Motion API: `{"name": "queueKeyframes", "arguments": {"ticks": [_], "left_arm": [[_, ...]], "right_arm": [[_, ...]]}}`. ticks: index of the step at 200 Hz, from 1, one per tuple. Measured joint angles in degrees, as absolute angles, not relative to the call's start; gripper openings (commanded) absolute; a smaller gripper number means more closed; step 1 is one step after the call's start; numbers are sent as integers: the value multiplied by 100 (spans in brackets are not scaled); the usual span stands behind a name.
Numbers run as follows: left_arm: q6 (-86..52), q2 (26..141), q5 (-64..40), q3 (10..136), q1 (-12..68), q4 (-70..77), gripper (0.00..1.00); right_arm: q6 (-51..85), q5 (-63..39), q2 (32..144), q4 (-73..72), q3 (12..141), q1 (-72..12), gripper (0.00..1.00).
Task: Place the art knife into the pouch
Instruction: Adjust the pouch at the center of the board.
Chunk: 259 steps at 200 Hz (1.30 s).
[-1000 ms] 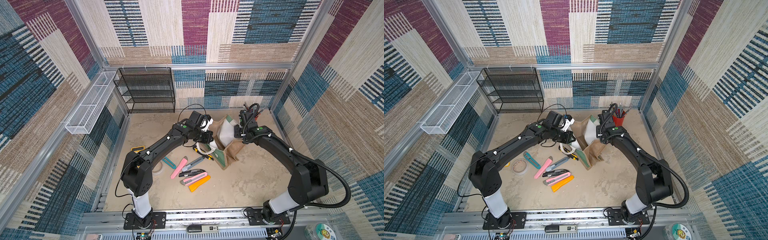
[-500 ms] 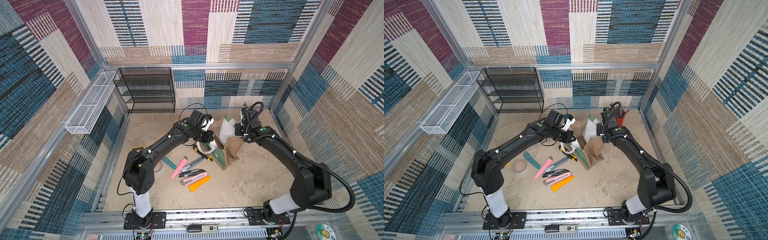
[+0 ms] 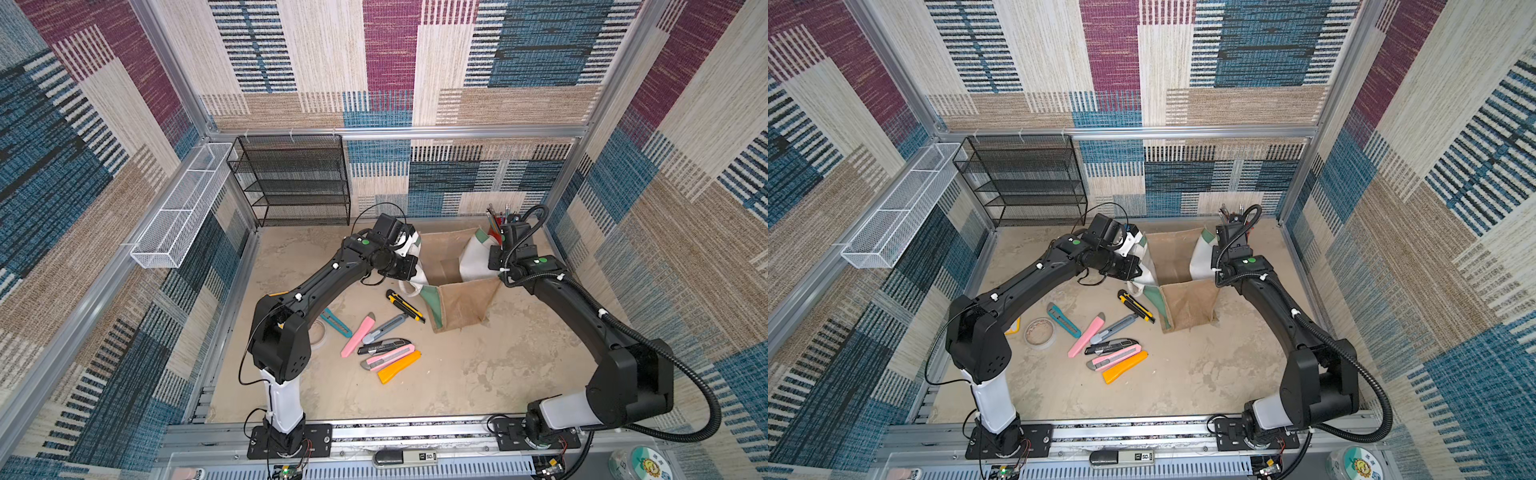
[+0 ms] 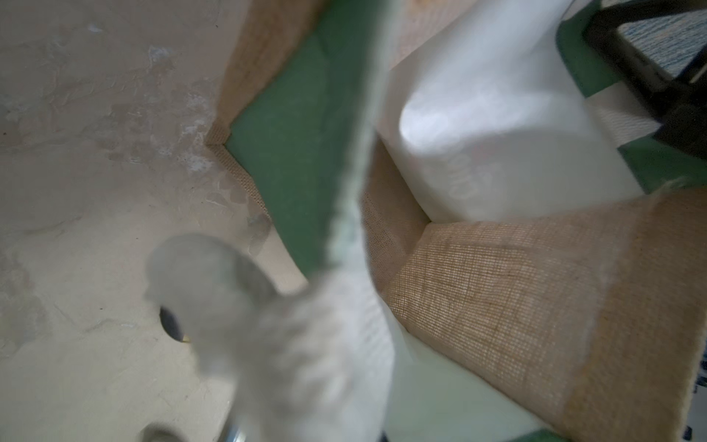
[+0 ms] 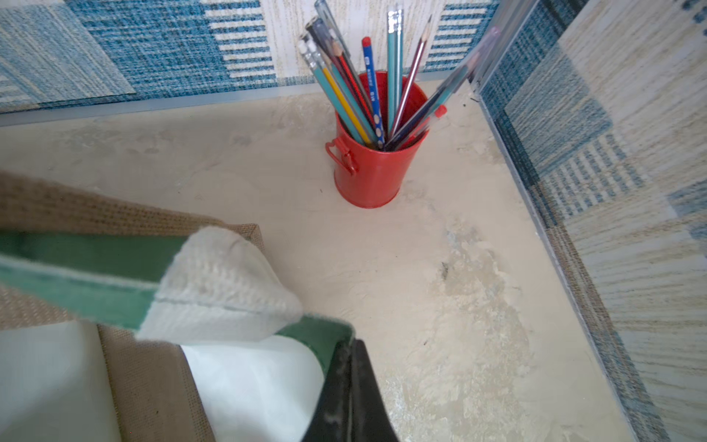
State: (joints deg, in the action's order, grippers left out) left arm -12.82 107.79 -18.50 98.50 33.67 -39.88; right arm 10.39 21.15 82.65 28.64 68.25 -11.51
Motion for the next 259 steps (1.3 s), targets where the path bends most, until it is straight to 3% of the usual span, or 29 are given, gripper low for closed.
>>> {"name": "queueKeyframes", "arguments": {"ticks": [71,104,128,139,154,173,197,219,259], "left_arm": [[-1210,10812,-1841,10315,3361,-4346,0],[-1225,10836,-1876,10626,3363,-4368,38],[-1227,10884,-1988,10796,3352,-4344,57],[-1227,10921,-2025,10844,3356,-4335,58],[-1229,10936,-2121,10873,3367,-4340,60],[-1229,10809,-2126,10871,3369,-4346,62],[-1227,10318,-1946,10628,3382,-4329,65],[-1216,9688,-1653,10145,3409,-4309,67],[-1208,8630,-1229,8976,3428,-4429,67]], "right_arm": [[1046,1874,8125,2915,6779,-1138,1],[1044,1328,8044,2814,6751,-1122,1],[1039,1129,8044,2864,6796,-1116,1],[1039,1092,8044,2864,6818,-1111,4],[1044,1009,8031,2864,6820,-1111,18],[1044,829,7950,2873,6818,-1107,20],[1061,690,7837,2840,6818,-1107,30],[1068,637,7841,2832,6818,-1107,46],[1063,451,7839,2814,6818,-1107,49]]}}
